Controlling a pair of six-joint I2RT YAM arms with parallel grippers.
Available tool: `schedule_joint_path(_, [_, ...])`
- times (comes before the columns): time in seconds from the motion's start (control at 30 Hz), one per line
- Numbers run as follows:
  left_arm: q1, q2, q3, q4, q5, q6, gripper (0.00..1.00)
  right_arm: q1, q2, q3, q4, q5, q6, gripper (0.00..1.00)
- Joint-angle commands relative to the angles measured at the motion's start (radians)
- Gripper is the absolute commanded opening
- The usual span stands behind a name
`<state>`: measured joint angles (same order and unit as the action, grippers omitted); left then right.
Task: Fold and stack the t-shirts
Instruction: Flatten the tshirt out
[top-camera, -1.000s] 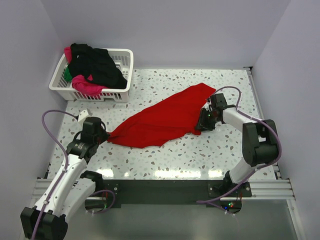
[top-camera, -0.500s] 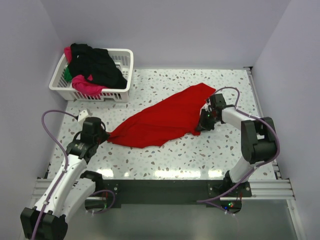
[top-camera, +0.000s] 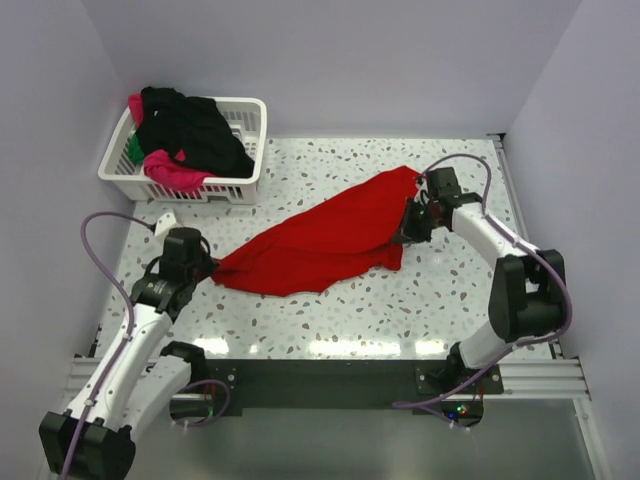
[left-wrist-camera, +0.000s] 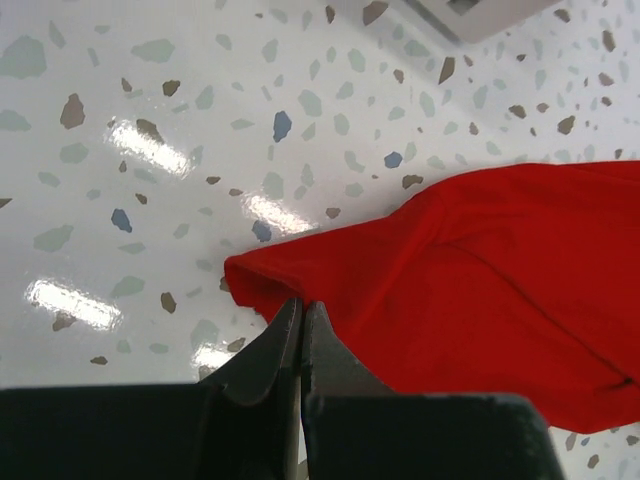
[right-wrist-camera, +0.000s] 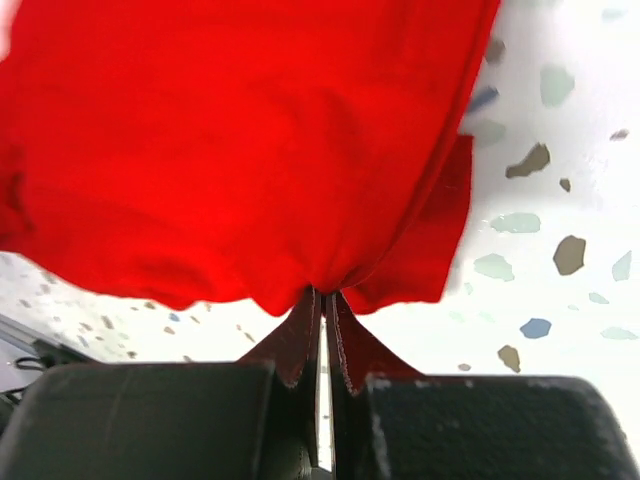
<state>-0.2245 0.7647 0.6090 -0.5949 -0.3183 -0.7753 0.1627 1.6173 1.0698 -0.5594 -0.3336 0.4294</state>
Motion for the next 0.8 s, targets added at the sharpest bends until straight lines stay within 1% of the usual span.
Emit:
schedule_joint_path(0.0, [0.002,0.001,0.113,0.024,-0.021,0.019,0.0,-0.002,-0.1,0.111,-0.091,-0.015,0.0,0.0])
schedule_joint_path(0.07, [0.004,0.01,0.147,0.021,-0.027,0.022,0.0,-0.003,-0.12,0.165,-0.143,-0.002,-0.006,0.0])
schedule_joint_path(0.23, [0.004,0.019,0.287,-0.002,-0.048,0.024,0.0,-0.002,-0.171,0.275,-0.235,0.014,-0.026,0.0])
schedule_joint_path(0.33, [0.004,-0.004,0.368,-0.014,-0.091,0.033,0.0,-0.003,-0.229,0.353,-0.279,0.054,-0.032,0.0])
schedule_joint_path(0.4, [0.004,-0.019,0.429,-0.022,-0.139,0.041,0.0,-0.002,-0.284,0.396,-0.292,0.108,-0.034,0.0])
schedule_joint_path(0.5, [0.004,-0.03,0.515,-0.04,-0.194,0.074,0.0,-0.002,-0.342,0.517,-0.33,0.181,-0.075,0.0])
schedule_joint_path(0.53, [0.002,-0.033,0.537,-0.036,-0.203,0.083,0.0,-0.002,-0.352,0.588,-0.352,0.201,-0.086,0.0])
schedule_joint_path(0.67, [0.004,-0.047,0.671,-0.008,-0.238,0.142,0.0,-0.003,-0.402,0.754,-0.359,0.304,-0.144,0.0])
schedule_joint_path(0.73, [0.004,-0.05,0.721,0.013,-0.249,0.18,0.0,-0.003,-0.436,0.83,-0.329,0.33,-0.172,0.0])
schedule_joint_path(0.77, [0.004,-0.053,0.77,0.021,-0.257,0.194,0.0,-0.003,-0.448,0.852,-0.314,0.353,-0.179,0.0])
